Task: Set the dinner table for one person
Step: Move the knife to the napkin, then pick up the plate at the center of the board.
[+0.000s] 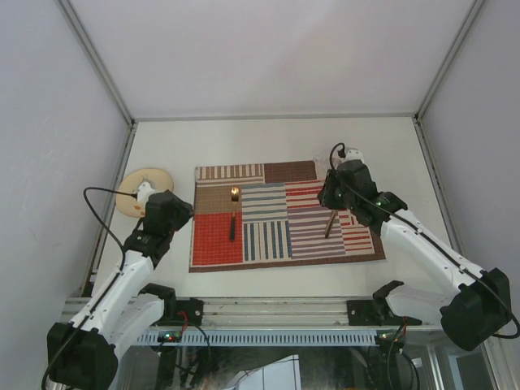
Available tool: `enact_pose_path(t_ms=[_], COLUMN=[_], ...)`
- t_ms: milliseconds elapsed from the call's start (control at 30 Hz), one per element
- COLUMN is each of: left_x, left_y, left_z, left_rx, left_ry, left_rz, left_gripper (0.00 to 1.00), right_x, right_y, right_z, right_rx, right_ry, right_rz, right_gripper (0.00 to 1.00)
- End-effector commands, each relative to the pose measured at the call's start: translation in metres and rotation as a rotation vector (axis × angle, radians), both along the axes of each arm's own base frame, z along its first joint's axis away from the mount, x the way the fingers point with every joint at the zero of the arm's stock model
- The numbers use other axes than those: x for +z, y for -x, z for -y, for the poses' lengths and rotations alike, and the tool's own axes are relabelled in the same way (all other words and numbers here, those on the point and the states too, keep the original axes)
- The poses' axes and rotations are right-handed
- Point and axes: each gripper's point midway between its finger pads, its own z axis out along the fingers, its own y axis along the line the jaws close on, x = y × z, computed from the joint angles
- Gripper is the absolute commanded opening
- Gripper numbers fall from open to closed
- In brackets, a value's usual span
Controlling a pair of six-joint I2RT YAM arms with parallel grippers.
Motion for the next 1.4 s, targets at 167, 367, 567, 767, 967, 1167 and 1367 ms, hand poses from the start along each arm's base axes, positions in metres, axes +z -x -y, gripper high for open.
enact_pose_path(t_ms=[167,367,567,767,967,1167,1367], left_x=[-0.013,-0.034,-0.043,-0.037,-0.038,-0.045,-0.056], left_y=[-0.002,-0.008,-0.014,-0.015,-0.020,-0.032,-0.047], left_z=[-0.056,-0.088,-0.111,-0.131,-0.146,-0.152,-0.149], left_rx=[0.427,0.570,0.651,0.711,0.747,0.756,0.729], left_ry=[0.076,0.156,0.211,0.170,0.129,0.123,0.140], left_rz=[0.064,0.037,0.022,0.015,-0.021,-0.038,-0.074], left_gripper=[0.48,0.47,0.46,0.46,0.45,0.44,0.43], right_x=[0.043,0.051,0.051,0.044,0.039,0.034,0.025], right_y=[0.001,0.011,0.017,0.013,0.005,0.001,-0.003], right_z=[-0.053,-0.048,-0.043,-0.035,-0.023,-0.015,-0.009], right_rx=[0.124,0.141,0.150,0.138,0.120,0.112,0.098], right_ry=[-0.226,-0.239,-0.264,-0.290,-0.308,-0.320,-0.319], right_rz=[0.101,0.132,0.137,0.130,0.122,0.115,0.096], right_gripper=[0.28,0.28,0.28,0.28,0.28,0.28,0.28])
